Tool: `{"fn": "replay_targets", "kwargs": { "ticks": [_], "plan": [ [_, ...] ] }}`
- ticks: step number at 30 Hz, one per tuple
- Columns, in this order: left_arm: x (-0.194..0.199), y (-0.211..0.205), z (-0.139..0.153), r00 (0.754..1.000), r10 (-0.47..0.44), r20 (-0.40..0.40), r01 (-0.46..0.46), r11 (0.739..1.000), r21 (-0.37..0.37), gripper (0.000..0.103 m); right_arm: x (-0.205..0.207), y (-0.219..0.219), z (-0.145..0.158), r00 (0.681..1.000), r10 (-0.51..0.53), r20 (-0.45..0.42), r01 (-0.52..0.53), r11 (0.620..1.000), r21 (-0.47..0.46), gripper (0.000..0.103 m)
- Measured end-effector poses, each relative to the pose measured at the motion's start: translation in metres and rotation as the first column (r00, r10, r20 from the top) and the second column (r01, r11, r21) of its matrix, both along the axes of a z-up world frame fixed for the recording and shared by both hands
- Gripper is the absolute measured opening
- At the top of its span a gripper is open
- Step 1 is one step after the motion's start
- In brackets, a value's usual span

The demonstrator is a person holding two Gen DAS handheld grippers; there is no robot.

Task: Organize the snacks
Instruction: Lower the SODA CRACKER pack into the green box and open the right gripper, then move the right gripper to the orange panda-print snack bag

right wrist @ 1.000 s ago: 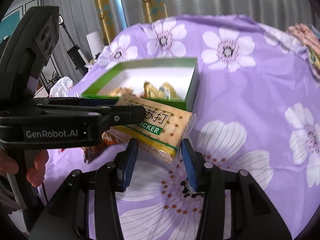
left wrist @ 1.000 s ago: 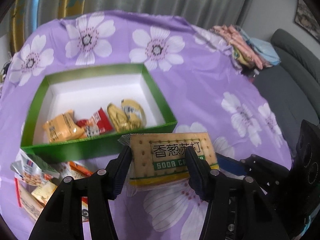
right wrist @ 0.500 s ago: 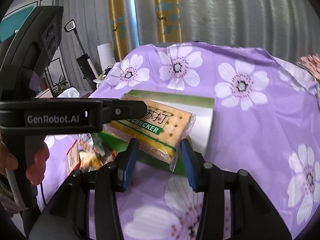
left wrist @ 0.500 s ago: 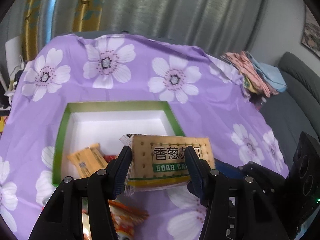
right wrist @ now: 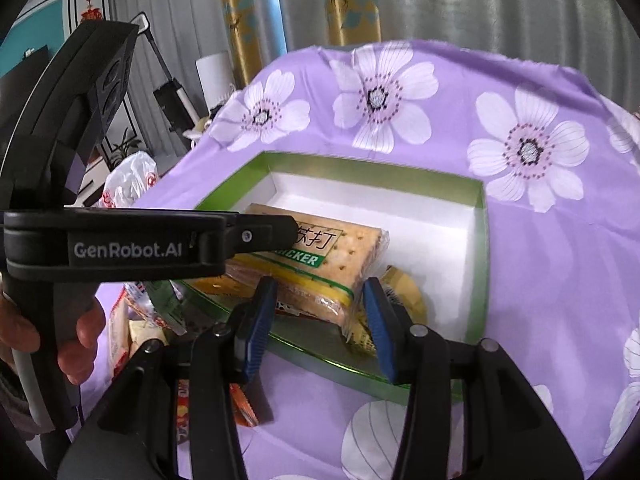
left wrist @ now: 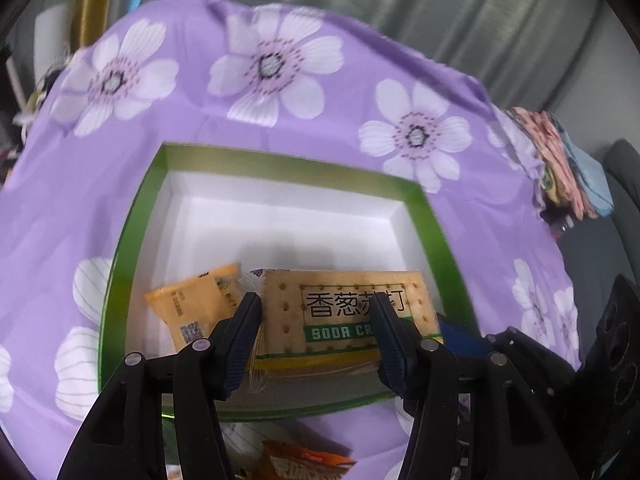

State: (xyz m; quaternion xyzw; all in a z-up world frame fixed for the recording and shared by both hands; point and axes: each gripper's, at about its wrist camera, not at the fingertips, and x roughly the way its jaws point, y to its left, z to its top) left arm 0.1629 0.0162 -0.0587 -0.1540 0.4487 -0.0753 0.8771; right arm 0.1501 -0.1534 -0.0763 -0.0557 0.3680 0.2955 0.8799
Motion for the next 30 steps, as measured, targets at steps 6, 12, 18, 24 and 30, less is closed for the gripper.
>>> {"fn": "replay_targets", "kwargs": {
  "ticks": [6, 12, 18, 24, 30],
  "plan": [
    [-0.007, 0.009, 0.008, 1.000, 0.021, 0.021, -0.021, 1.000, -0.016, 0.075, -0.002, -0.007, 0.003, 1.000, -0.020, 0.004, 0.020, 1.000, 0.018, 0.055],
    [-0.029, 0.017, 0.026, 0.998, 0.040, 0.058, -0.041, 0.999, 0.021, 0.077, -0.022, -0.021, 0.017, 0.999, -0.031, 0.024, 0.030, 0.998, 0.052, 0.060],
    [-0.065, 0.027, 0.037, 0.995, 0.066, 0.075, -0.068, 0.997, 0.025, 0.080, -0.048, -0.034, 0.021, 1.000, -0.023, 0.004, 0.023, 0.996, 0.081, 0.063],
    [-0.101, 0.040, 0.042, 0.989, 0.119, 0.088, -0.120, 0.993, 0.008, 0.080, -0.075, -0.043, 0.019, 1.000, -0.020, -0.015, 0.021, 0.997, 0.070, 0.062],
    [-0.130, 0.037, 0.040, 0.987, 0.129, 0.094, -0.137, 0.987, 0.081, 0.080, -0.095, -0.046, 0.019, 0.999, -0.012, -0.037, 0.015, 0.998, 0.069, 0.063]
  ]
}}
